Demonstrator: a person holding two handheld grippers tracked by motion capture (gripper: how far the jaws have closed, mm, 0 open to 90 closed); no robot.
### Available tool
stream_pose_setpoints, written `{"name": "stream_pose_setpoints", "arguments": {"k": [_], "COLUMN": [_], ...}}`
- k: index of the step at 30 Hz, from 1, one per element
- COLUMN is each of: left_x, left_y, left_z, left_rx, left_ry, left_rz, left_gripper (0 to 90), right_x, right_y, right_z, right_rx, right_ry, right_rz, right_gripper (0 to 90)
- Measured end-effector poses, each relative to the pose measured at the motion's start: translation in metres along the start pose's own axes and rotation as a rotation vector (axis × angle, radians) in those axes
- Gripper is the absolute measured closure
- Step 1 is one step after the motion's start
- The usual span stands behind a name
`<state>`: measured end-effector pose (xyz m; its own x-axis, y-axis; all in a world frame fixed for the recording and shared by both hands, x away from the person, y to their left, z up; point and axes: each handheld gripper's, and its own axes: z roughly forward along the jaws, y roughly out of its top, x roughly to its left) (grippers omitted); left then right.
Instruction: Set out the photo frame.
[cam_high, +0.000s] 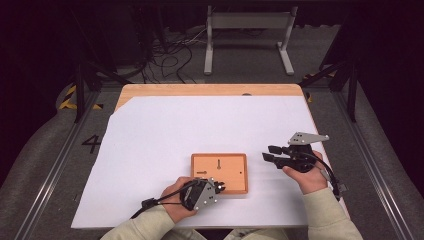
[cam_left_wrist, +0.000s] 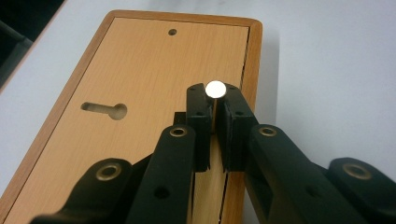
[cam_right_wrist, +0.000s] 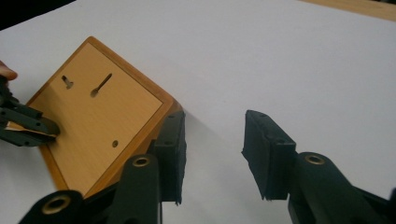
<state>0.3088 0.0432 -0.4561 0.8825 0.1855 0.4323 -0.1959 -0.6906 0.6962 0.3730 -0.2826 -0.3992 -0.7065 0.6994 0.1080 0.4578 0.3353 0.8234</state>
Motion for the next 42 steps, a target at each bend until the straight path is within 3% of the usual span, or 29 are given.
{"name": "stream_pose_setpoints", "arguments": {"k": [2, 12, 15, 20, 28, 35, 42], "left_x": [-0.002, -0.003, -0.002, -0.003, -0.004, -0.004, -0.004], "left_y": [-0.001, -0.001, -0.002, -0.002, -0.003, -0.003, -0.003], "left_z": [0.000, 0.000, 0.000, 0.000, 0.000, 0.000, 0.000], "left_rx": [0.000, -0.005, -0.012, -0.012, -0.015, -0.018, -0.021], "left_ry": [0.011, 0.016, 0.011, 0.015, 0.022, 0.025, 0.025], "left_rz": [0.001, -0.006, -0.016, -0.010, -0.003, -0.001, 0.000], "left_gripper": [83.9, 84.0, 83.9, 84.0, 84.0, 83.9, 83.9], "right_x": [0.002, 0.019, 0.021, 0.021, 0.017, 0.013, 0.016], "right_y": [0.002, 0.016, 0.018, 0.022, 0.023, 0.020, 0.019], "right_z": [0.002, 0.016, 0.030, 0.047, 0.079, 0.091, 0.099], "right_rx": [0.031, 0.111, 0.178, 0.210, 0.282, 0.298, 0.307], "right_ry": [0.026, 0.128, 0.175, 0.183, 0.227, 0.272, 0.310], "right_rz": [0.028, 0.030, 0.062, 0.085, 0.115, 0.151, 0.143], "right_gripper": [56.6, 38.2, 28.7, 23.7, 18.9, 18.5, 22.5]}}
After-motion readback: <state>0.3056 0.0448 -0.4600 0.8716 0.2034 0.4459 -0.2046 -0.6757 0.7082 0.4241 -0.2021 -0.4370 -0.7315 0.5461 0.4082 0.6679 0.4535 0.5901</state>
